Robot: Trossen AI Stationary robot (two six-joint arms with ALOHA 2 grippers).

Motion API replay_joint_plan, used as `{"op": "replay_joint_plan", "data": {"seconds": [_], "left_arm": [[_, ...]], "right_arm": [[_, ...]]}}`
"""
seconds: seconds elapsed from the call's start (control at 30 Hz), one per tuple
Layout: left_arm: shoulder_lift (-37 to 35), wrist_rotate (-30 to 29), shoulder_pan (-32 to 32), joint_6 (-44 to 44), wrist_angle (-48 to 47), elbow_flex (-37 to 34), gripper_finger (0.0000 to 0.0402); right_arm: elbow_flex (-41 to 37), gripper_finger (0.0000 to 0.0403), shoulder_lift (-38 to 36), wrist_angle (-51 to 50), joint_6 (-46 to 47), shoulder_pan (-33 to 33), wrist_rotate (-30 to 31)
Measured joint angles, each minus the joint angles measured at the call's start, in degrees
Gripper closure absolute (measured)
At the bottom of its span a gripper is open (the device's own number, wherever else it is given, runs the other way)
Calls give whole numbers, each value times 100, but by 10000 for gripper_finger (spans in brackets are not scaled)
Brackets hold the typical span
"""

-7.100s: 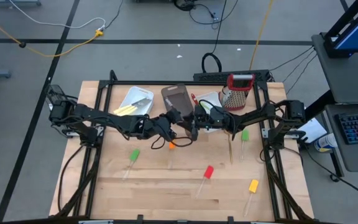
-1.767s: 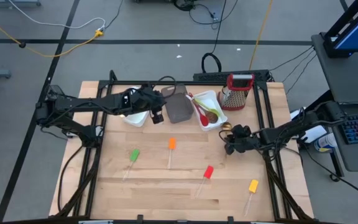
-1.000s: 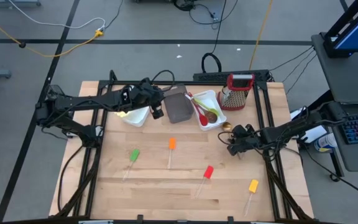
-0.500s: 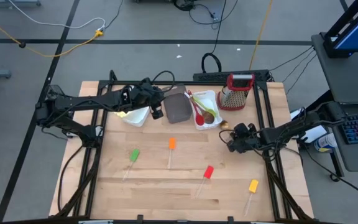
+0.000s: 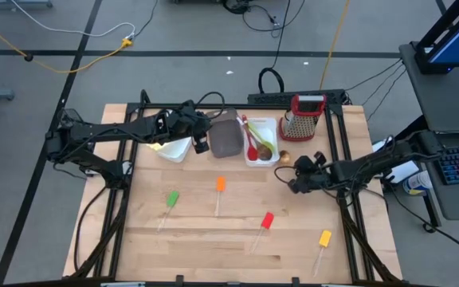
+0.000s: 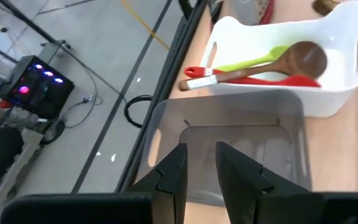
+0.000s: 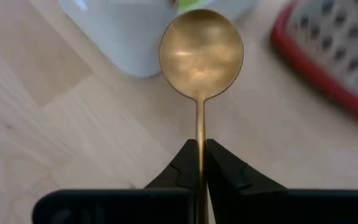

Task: Pick & Place Kitchen Items
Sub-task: Put the golden slotted spoon into the right white bin

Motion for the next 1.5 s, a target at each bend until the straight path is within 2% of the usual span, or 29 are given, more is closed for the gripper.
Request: {"op": "replay_joint_plan", "data": {"seconds": [0.2, 0.33, 0.5, 0.57, 0.73, 0.8, 0.97, 1.2, 1.33, 1.4, 1.5], "left_arm": [[0, 502, -7, 103, 0, 0, 314], [0, 677, -7, 232, 0, 0, 314], [0, 852, -9, 291, 0, 0, 314], [0, 852, -7, 291, -2, 0, 314], [0, 852, -7, 289, 0, 0, 314], [0, 855, -7, 289, 0, 0, 314], [0, 854, -7, 289, 2, 0, 314], [0, 854, -7, 273, 8, 0, 314], [0, 855, -8, 145, 16, 0, 314], [0, 855, -7, 99, 49, 0, 314], [0, 855, -7, 121, 50, 0, 314]], "right_arm": [[598, 397, -4, -118, -871, -11, 201], [907, 397, -7, 89, -1944, -6, 341], [992, 395, -3, 1320, -4661, -6, 358], [998, 393, 52, 2033, -5738, -51, 585], [1011, 393, 210, 3165, -7869, -404, 503], [1010, 393, 276, 3236, -8395, -611, 274], [1334, 393, 603, 2970, -9335, -1085, -731], [2142, 393, 1449, 2550, -11292, -1607, -1024], [2263, 393, 1872, 2486, -12597, -1802, -618], [2263, 393, 2004, 2473, -12877, -1928, -367], [2270, 392, 2142, 2383, -12966, -2073, -300]]}}
